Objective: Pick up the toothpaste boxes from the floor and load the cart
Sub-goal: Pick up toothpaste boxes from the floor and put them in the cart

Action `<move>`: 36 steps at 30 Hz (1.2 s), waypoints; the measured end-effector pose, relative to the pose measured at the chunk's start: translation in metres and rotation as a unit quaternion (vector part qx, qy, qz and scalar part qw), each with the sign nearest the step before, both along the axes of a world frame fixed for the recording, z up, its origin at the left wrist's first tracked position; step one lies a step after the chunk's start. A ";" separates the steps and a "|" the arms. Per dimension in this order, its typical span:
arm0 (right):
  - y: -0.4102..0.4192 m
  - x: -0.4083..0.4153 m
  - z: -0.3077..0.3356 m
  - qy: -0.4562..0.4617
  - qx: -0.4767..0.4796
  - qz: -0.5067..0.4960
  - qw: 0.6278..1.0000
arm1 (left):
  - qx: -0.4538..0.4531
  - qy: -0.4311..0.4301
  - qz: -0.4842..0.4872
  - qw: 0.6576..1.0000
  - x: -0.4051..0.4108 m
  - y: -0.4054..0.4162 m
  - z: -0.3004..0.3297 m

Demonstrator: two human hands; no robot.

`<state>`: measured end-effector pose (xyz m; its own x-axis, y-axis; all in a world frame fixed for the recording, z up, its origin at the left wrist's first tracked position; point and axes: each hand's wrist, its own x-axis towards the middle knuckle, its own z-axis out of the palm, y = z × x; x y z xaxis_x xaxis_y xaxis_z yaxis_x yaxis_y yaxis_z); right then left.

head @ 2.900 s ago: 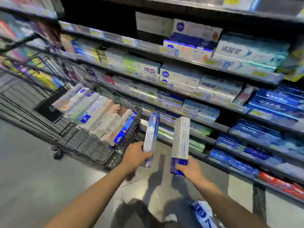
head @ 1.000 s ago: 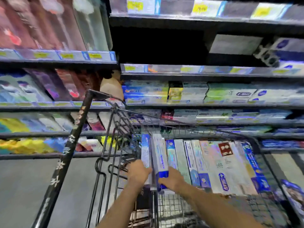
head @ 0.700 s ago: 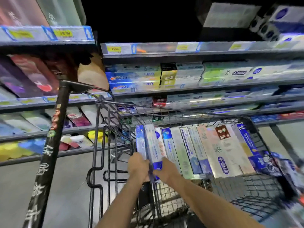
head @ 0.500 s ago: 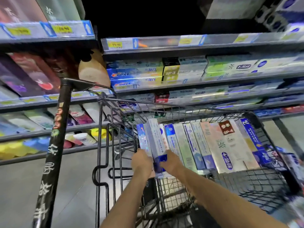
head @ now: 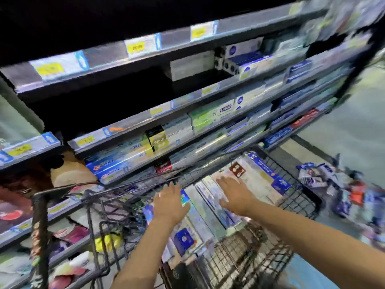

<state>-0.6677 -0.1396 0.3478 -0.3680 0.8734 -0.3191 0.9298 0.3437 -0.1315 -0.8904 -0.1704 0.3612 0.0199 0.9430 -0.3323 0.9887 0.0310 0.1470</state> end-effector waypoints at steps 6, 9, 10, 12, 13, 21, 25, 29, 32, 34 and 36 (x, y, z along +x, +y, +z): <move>-0.006 0.112 0.020 -0.029 0.035 -0.073 0.996 | 0.037 0.014 -0.154 0.987 0.109 0.036 0.011; -0.015 0.180 0.024 -0.038 0.023 -0.119 0.992 | 0.059 0.018 -0.217 0.974 0.175 0.052 0.013; -0.019 0.204 0.024 -0.037 0.012 -0.143 0.989 | 0.055 0.016 -0.238 0.970 0.199 0.058 0.012; -0.029 0.258 0.021 -0.038 0.002 -0.184 0.982 | 0.029 0.012 -0.276 0.961 0.250 0.071 0.005; -0.035 0.287 0.018 -0.042 -0.004 -0.201 0.979 | 0.016 0.010 -0.291 0.957 0.278 0.077 0.001; -0.106 0.507 0.000 -0.091 -0.069 -0.335 0.935 | -0.062 -0.049 -0.341 0.937 0.504 0.076 -0.022; -0.141 0.587 -0.014 -0.098 -0.081 -0.426 0.896 | -0.123 -0.046 -0.357 0.925 0.573 0.075 -0.033; -0.150 0.634 -0.026 -0.083 -0.098 -0.482 0.866 | -0.138 -0.016 -0.362 0.922 0.625 0.102 -0.044; -0.138 0.659 -0.036 -0.078 -0.121 -0.499 0.855 | -0.135 -0.020 -0.380 0.915 0.661 0.126 -0.049; -0.123 0.676 -0.045 -0.074 -0.143 -0.499 0.852 | -0.143 -0.013 -0.400 0.905 0.686 0.143 -0.054; -0.101 0.696 -0.054 -0.061 -0.150 -0.496 0.853 | -0.158 0.004 -0.412 0.897 0.716 0.166 -0.061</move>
